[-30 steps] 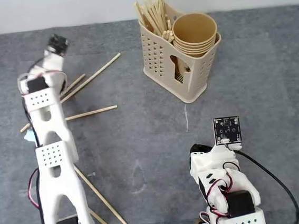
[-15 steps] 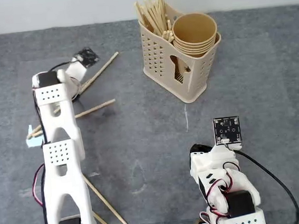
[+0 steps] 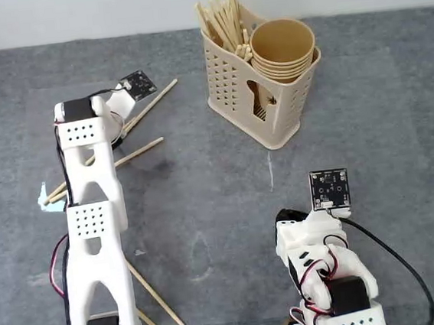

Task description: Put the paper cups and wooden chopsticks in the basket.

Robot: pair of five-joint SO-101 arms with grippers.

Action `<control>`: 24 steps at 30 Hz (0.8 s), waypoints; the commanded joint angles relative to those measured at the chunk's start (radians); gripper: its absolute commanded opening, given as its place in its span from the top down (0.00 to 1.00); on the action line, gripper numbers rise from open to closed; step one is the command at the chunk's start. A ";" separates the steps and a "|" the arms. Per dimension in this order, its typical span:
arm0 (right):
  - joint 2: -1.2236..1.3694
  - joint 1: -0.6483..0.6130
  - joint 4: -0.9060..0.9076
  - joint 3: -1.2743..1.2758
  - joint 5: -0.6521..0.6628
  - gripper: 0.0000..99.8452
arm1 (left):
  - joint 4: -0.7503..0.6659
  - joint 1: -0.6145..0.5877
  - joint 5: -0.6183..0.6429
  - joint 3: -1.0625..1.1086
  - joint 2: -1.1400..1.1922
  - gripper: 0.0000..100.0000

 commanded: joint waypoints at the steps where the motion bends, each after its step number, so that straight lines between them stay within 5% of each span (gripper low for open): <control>1: -0.010 0.007 -0.022 -0.006 -0.003 0.98 | 0.043 0.057 -0.008 0.044 -0.014 0.99; 15: -0.010 0.007 -0.022 -0.006 -0.003 0.98 | 0.044 0.091 0.000 0.093 -0.055 0.99; 19: -0.010 0.007 -0.022 -0.006 -0.003 0.98 | 0.044 0.063 0.115 0.097 -0.155 0.99; 24: -0.010 0.007 -0.022 -0.005 -0.003 0.98 | 0.046 0.060 0.121 0.303 -0.295 0.98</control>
